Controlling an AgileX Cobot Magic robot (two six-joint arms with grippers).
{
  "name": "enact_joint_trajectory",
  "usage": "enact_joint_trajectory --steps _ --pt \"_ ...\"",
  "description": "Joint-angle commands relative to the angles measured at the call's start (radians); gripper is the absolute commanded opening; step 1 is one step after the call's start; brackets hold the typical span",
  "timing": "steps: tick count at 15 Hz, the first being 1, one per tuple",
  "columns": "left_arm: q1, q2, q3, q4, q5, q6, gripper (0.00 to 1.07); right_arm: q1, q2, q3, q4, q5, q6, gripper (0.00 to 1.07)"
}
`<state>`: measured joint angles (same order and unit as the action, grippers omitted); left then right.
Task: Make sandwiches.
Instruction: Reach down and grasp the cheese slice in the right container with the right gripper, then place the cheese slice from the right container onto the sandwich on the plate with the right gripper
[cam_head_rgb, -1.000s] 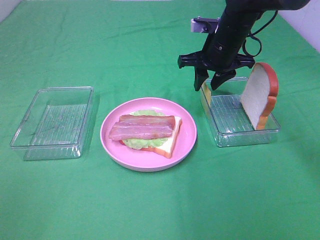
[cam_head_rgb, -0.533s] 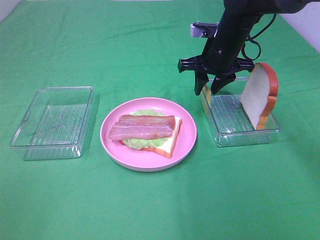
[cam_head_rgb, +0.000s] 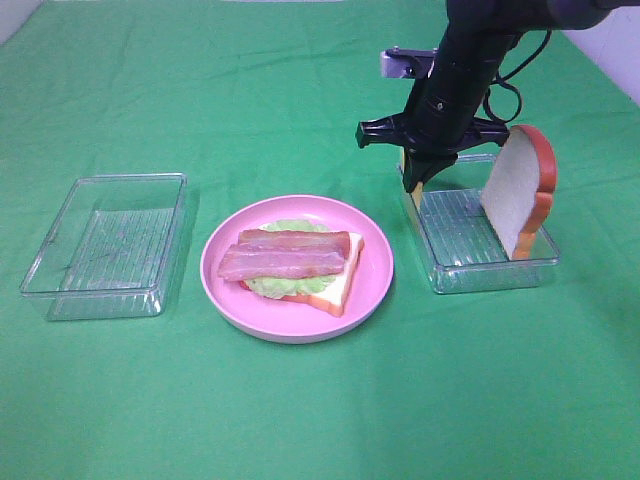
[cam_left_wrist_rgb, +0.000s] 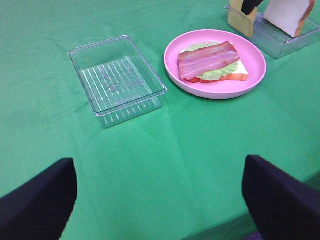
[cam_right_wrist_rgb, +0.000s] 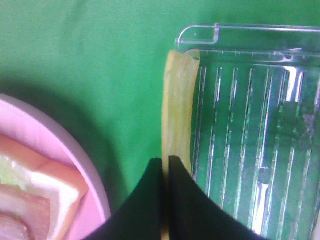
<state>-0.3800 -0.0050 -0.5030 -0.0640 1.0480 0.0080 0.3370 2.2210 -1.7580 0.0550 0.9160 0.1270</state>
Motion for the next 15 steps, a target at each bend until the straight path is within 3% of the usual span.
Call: enact_joint_trajectory --steps 1,5,7,10,11,12,15 --pt "-0.001 -0.009 0.002 -0.007 -0.010 0.001 0.85 -0.002 -0.017 -0.005 -0.009 0.011 -0.007 0.00" --pt "-0.001 -0.009 0.002 -0.007 -0.010 0.001 0.85 -0.002 -0.114 -0.005 0.009 0.034 -0.019 0.00" --pt "-0.001 -0.009 0.002 -0.007 -0.010 0.001 0.85 -0.001 -0.170 -0.005 0.086 0.079 -0.091 0.00" --pt "-0.001 -0.009 0.002 -0.007 -0.010 0.001 0.85 0.001 -0.183 0.003 0.320 0.148 -0.243 0.00" --pt "-0.001 -0.009 0.002 -0.007 -0.010 0.001 0.85 0.009 -0.183 0.051 0.527 0.140 -0.359 0.00" --pt "-0.001 -0.009 0.002 -0.007 -0.010 0.001 0.85 0.021 -0.183 0.083 0.604 0.131 -0.416 0.00" --pt "-0.001 -0.009 0.002 -0.007 -0.010 0.001 0.85 0.104 -0.156 0.138 0.678 0.054 -0.472 0.00"
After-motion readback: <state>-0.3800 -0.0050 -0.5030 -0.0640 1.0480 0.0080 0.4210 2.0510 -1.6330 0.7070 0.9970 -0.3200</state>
